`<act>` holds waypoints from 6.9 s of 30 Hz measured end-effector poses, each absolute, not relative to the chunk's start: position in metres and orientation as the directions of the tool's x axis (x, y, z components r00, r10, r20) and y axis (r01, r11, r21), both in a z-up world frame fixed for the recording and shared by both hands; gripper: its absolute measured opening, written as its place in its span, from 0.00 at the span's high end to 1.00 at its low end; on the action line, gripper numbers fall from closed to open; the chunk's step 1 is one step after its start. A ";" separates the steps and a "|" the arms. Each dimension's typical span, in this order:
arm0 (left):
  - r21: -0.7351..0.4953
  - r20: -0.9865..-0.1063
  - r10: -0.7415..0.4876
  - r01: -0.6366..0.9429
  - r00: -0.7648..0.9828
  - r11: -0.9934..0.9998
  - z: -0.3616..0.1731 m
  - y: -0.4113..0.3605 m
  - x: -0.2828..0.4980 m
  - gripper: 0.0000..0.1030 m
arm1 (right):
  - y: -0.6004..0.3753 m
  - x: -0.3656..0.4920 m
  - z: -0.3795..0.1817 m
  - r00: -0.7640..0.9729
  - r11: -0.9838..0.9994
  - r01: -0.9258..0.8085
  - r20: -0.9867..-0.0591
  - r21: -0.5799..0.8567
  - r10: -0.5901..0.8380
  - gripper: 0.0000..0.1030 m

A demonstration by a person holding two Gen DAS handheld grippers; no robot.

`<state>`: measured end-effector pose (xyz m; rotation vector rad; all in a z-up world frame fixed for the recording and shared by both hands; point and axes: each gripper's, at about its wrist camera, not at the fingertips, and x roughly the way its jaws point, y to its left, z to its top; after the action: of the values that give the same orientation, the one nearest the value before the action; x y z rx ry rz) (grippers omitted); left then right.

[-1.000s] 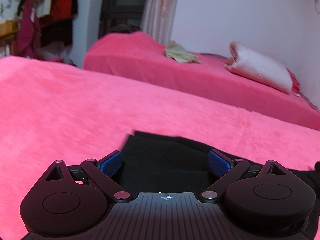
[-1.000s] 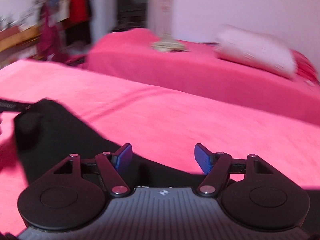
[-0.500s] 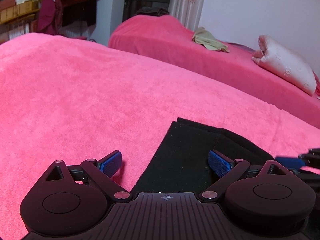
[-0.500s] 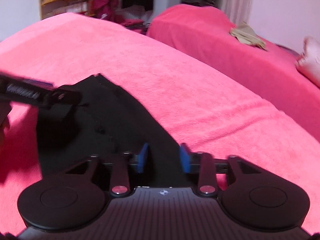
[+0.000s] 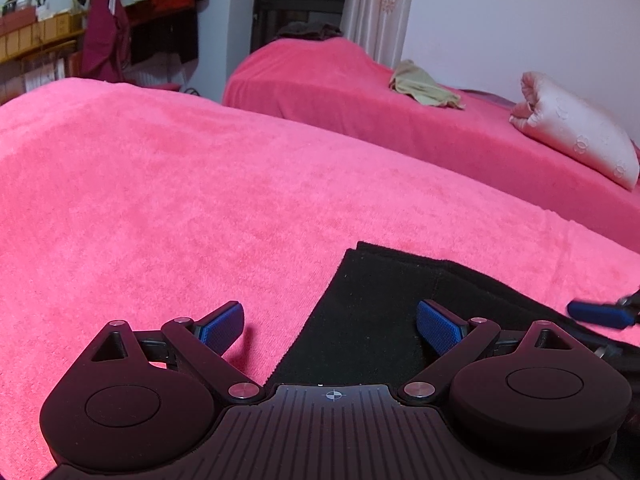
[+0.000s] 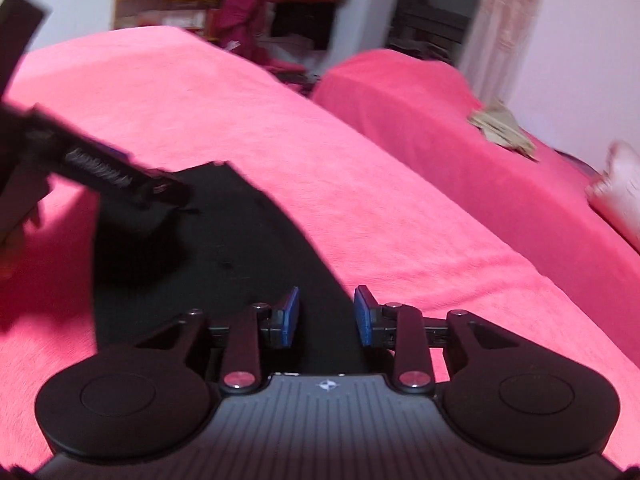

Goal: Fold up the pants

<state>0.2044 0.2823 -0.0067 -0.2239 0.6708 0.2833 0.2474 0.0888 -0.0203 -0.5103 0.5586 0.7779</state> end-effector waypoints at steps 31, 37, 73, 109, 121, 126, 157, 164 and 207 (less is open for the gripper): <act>-0.078 -0.595 0.228 -0.337 0.771 0.938 0.010 0.268 0.195 0.00 | -0.013 0.241 0.028 0.712 0.844 -0.534 -0.516 0.041 0.476 0.28; -0.241 -0.623 -0.053 -0.126 0.780 0.962 0.010 0.221 0.206 0.00 | -0.129 0.227 -0.023 0.610 0.792 -0.329 -0.525 0.514 0.594 0.26; 0.032 -0.642 0.082 -0.080 0.763 0.996 -0.024 0.168 0.217 0.00 | -0.434 0.170 -0.055 0.907 0.517 0.342 -0.420 0.785 0.039 0.22; -0.116 -0.550 -0.112 0.057 0.828 0.992 0.029 0.112 0.198 0.00 | -0.087 0.119 -0.066 0.965 0.569 -0.209 -0.263 -0.795 -0.013 0.09; 0.010 -0.659 -0.070 0.101 0.749 0.995 -0.030 0.071 0.220 0.00 | -0.223 0.135 -0.040 0.858 0.875 -0.112 -0.490 -0.470 -0.153 0.07; 0.000 -0.663 -0.070 0.094 0.745 0.996 -0.029 0.075 0.222 0.00 | -0.189 0.118 -0.001 0.894 0.823 -0.271 -0.446 -0.499 0.024 0.07; -0.497 -0.610 -0.389 0.049 0.690 0.866 0.005 0.206 0.166 0.00 | -0.173 0.220 0.030 0.606 0.861 -0.500 -0.750 -0.097 0.267 0.05; -0.497 -0.641 -0.412 0.059 0.647 0.866 -0.002 0.185 0.174 0.00 | -0.251 0.202 0.034 0.739 0.955 -0.294 -0.639 -0.024 0.212 0.06; -0.351 -0.612 -0.262 0.041 0.746 0.936 0.016 0.161 0.163 0.00 | -0.138 0.256 0.042 0.674 0.830 -0.557 -0.568 0.030 0.472 0.30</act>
<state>0.1630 0.1612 0.0162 -0.3277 0.7119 -0.1693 0.2562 -0.1376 0.0419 -0.1501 0.5955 0.5815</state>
